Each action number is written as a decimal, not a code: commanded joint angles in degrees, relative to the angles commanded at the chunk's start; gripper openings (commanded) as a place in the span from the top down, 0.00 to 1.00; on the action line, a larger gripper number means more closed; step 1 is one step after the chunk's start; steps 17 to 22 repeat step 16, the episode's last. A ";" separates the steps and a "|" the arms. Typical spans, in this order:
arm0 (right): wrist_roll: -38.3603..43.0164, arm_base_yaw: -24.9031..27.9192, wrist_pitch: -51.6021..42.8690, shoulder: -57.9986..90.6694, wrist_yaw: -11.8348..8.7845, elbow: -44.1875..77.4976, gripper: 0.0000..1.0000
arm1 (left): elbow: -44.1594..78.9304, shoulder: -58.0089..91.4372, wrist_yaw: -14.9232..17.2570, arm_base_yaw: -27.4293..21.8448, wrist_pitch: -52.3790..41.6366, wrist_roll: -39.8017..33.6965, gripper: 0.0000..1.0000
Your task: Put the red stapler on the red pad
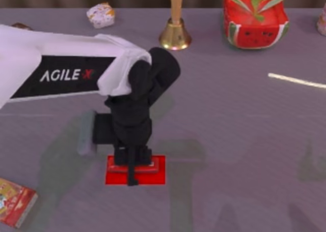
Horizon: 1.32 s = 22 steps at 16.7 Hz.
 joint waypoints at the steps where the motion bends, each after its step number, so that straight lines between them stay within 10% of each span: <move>1: 0.00 0.00 0.00 0.00 0.00 0.00 0.00 | 0.00 0.00 0.00 0.00 0.00 0.00 0.70; 10: 0.00 0.00 0.00 0.00 0.00 0.00 0.00 | 0.00 0.00 0.00 0.00 0.00 0.00 0.02; 22: 0.00 0.00 0.00 0.00 0.00 0.00 0.00 | 0.00 0.00 0.00 0.00 0.00 0.00 0.00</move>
